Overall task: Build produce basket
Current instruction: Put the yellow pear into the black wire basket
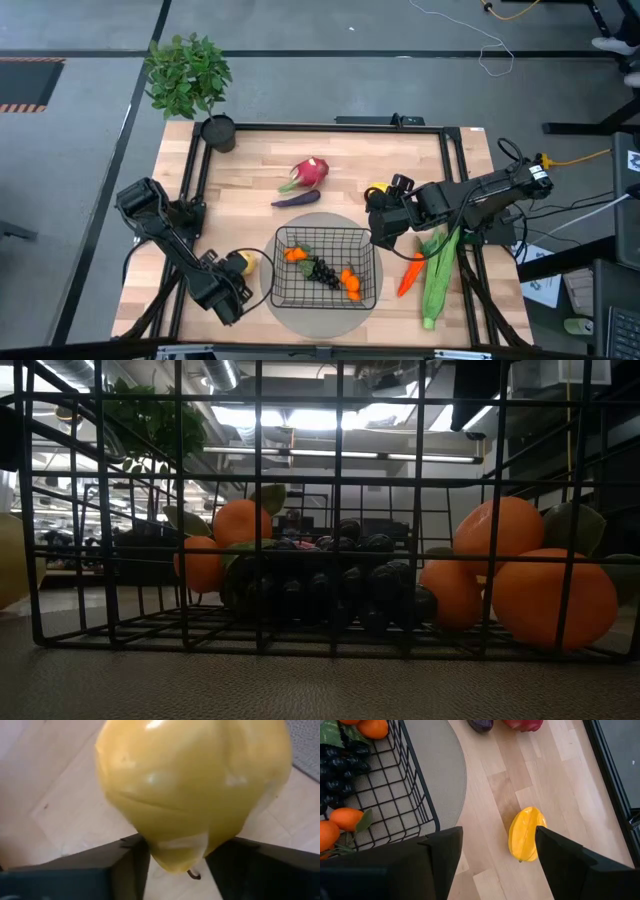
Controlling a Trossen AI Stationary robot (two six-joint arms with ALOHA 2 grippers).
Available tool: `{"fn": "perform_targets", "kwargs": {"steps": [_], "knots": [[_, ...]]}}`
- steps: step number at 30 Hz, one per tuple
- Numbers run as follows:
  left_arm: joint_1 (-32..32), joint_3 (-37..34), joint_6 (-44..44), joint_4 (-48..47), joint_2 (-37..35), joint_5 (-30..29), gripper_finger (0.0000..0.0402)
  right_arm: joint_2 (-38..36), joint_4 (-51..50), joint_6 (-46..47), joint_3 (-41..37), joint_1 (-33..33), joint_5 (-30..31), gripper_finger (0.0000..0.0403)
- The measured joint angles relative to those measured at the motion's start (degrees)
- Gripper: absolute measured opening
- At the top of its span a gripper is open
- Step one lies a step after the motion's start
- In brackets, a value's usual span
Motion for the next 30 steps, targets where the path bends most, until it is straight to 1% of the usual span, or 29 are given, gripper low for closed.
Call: {"fn": "perform_targets", "kwargs": {"steps": [2,4,11,13,16,20,22,23,26,28,30], "knots": [[0.04,-0.04,-1.11,-1.03,-0.24,0.31,0.0108,0.0,0.0,0.02,0.0,0.0,-0.02,0.0237],[-0.11,-0.12,-2.37,-2.79,-0.38,1.09,0.009,0.0,0.02,0.04,0.0,0.0,-0.01,0.0237],[-0.22,-0.13,-6.09,-11.99,-2.87,7.02,0.0083,0.0,0.02,0.07,0.0,0.0,-0.02,0.0237],[-0.2,0.67,-6.26,-14.39,-4.24,7.12,0.0078,0.0,0.02,0.07,0.0,0.0,-0.04,0.0237],[0.33,4.38,-6.05,-19.65,-6.14,5.72,0.0077,0.0,0.02,0.09,0.0,0.0,-0.05,0.0237],[1.15,11.6,-4.56,-30.24,-8.75,0.48,0.0074,0.0,0.0,0.07,0.0,0.0,-0.2,0.0237],[1.92,15.59,-3.29,-33.01,-9.7,-5.69,0.0073,0.0,-0.02,0.02,0.0,0.0,-0.2,0.0237],[2.35,17.54,-1.29,-33.04,-10.13,-10.12,0.0073,0.0,-0.01,0.02,0.0,0.0,-0.2,0.0237],[4.25,23.56,6.42,-30.56,-11.08,-22.36,0.0073,0.0,-0.02,0.02,0.0,0.0,-0.2,0.0237],[6.31,26.47,14.08,-26.03,-11.02,-26.37,0.0071,0.0,-0.02,0.0,0.0,0.0,-0.2,0.0237],[9.45,27.91,26.18,-17.03,-10.94,-27.55,0.007,0.0,-0.04,0.0,0.0,0.0,-0.2,0.0237]]}}
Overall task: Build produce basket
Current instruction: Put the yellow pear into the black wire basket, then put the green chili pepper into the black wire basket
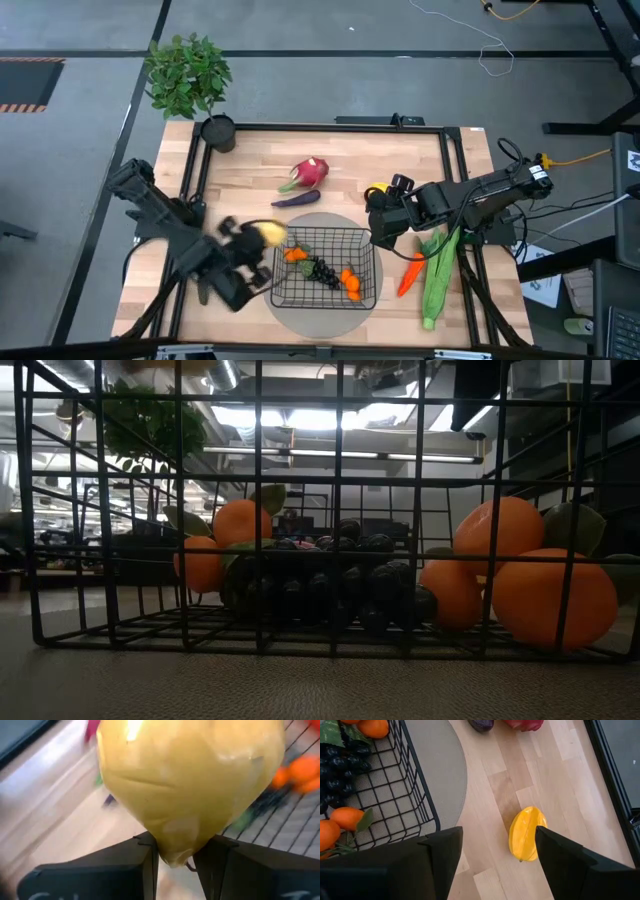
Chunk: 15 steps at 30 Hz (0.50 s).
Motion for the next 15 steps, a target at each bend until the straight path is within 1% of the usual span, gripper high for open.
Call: {"fn": "perform_targets", "kwargs": {"steps": [3,5,6,8,10,13,15], "knots": [[4.51,0.1,18.68,16.5,0.3,1.32,0.0068,0.0,-0.04,0.0,0.0,0.0,-0.04,0.0237],[6.85,0.1,27.52,23.72,0.27,3.33,0.0068,0.0,-0.21,0.0,0.0,0.0,-0.75,0.0237],[7.72,0.13,30.57,26.57,0.27,4.23,0.0075,0.0,-0.52,-0.02,0.0,0.0,-0.92,0.0237],[9.58,0.14,34.95,28.48,0.27,5.37,0.0104,0.0,-0.95,-0.02,0.0,0.0,-0.96,0.0237],[11.18,0.12,37.03,28.43,0.27,6.95,0.0138,0.0,-1.48,0.04,0.0,0.0,-0.98,0.0237],[13.33,0.12,36.81,27.82,0.27,12.24,0.0185,-0.01,-2.35,0.05,0.0,0.0,-1.01,0.0237],[14.6,0.12,36.78,28.63,1.08,16.43,0.0205,0.0,-2.57,0.07,0.0,0.02,-1.01,0.0237]]}}
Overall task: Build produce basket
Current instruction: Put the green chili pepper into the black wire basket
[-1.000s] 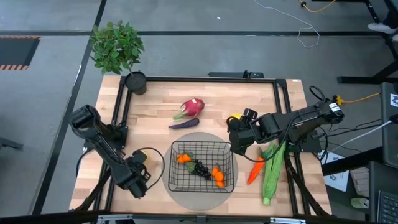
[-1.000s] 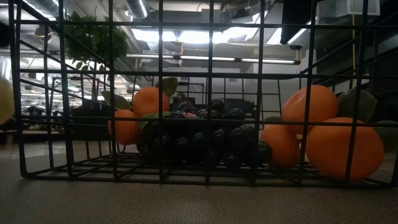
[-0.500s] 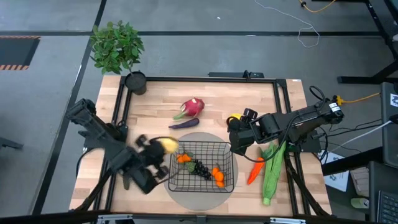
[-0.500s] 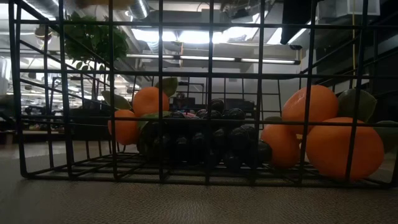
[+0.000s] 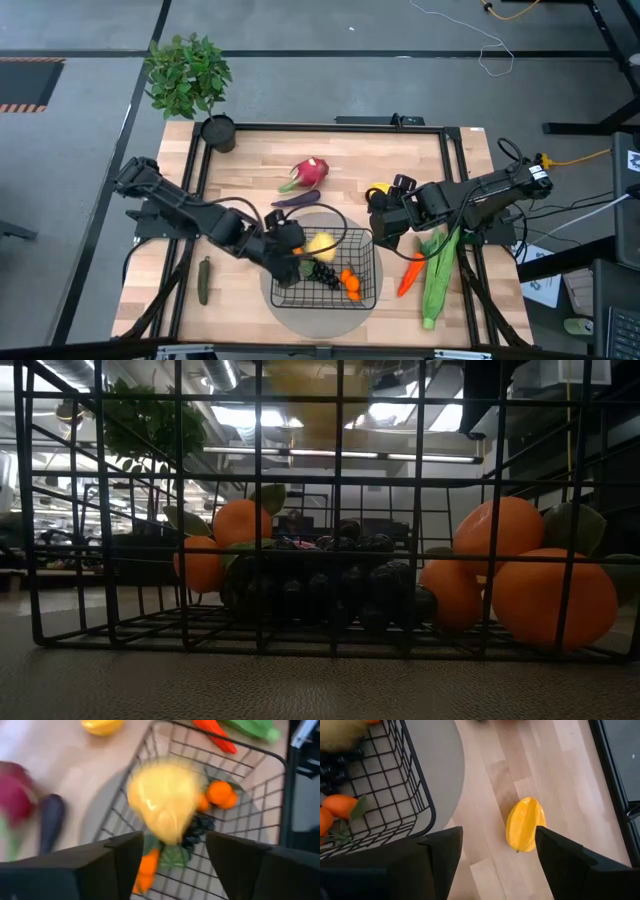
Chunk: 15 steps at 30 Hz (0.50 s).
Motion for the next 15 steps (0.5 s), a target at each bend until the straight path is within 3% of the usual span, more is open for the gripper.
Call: {"fn": "perform_targets", "kwargs": {"steps": [11,15], "knots": [[-0.78,0.0,-1.9,-2.77,0.22,4.18,0.0224,-0.01,-0.24,0.19,0.0,-0.01,0.0,0.0237],[-2.82,0.0,-7.04,-10.24,0.22,11.55,0.0225,0.0,-0.35,0.37,0.0,-0.02,-0.83,0.0237]]}}
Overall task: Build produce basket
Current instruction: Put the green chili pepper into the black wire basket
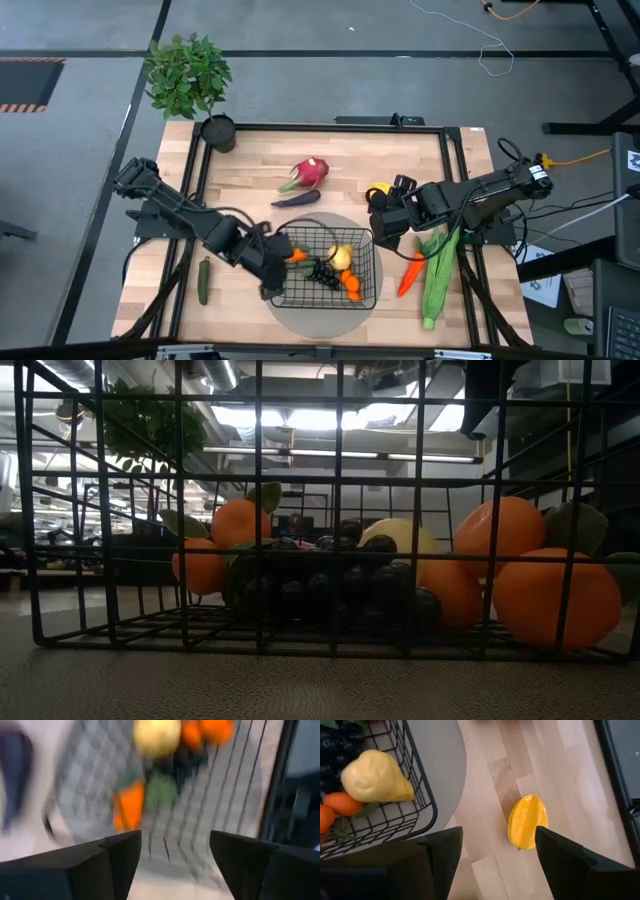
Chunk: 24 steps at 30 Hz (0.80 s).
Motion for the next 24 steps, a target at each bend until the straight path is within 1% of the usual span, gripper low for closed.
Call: {"fn": "perform_targets", "kwargs": {"steps": [4,8,10,12,17,19,22,24], "knots": [[-2.75,-0.02,-12.46,-8.72,0.0,5.56,0.0225,-0.01,-0.04,0.15,0.0,0.01,-0.56,0.0237],[-7.31,-0.02,-28.95,-20.53,0.0,13.44,0.0222,0.0,-0.15,1.36,0.0,0.02,-0.59,0.0237],[-10.98,-0.11,-36.36,-26.33,0.0,14.23,0.0222,-0.01,-0.15,1.38,0.0,0.0,-0.59,0.0237],[-14.42,-1.37,-44.69,-29.46,-0.04,14.19,0.0224,-0.01,-0.14,1.42,0.0,0.02,-0.57,0.0237],[-20.39,-8.04,-63.65,-29.51,-0.01,12.74,0.0222,-0.01,-0.13,1.43,0.0,0.02,-0.57,0.0237],[-22.41,-11.17,-69.25,-29.09,0.02,14.55,0.0222,0.0,-0.11,1.44,0.0,0.02,-0.57,0.0237],[-23.82,-16.38,-74.02,-27.45,-0.13,19.42,0.0223,-0.01,-0.01,1.36,0.0,0.02,-0.57,0.0237],[-24.1,-20.14,-77.37,-24.65,-1.37,20.46,0.0222,0.0,0.12,1.36,0.0,0.02,-0.57,0.0237]]}}
